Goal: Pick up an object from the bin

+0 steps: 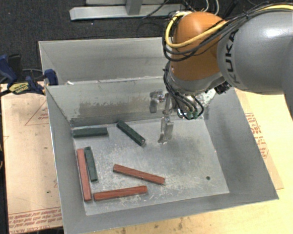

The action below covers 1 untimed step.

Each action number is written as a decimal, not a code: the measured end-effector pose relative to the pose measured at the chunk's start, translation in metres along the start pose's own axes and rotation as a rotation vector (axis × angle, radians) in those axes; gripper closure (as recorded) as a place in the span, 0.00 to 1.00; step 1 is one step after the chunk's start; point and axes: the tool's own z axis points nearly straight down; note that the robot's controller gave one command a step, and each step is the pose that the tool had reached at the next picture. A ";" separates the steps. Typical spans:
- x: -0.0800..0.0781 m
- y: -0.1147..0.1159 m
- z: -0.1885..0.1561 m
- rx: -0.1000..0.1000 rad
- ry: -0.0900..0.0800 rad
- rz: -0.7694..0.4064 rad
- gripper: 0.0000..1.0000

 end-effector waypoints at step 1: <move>0.091 0.051 0.081 -0.001 0.007 -0.011 0.00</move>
Offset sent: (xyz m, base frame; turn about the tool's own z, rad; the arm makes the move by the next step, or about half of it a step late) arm -0.0859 0.0467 -0.0750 -0.0040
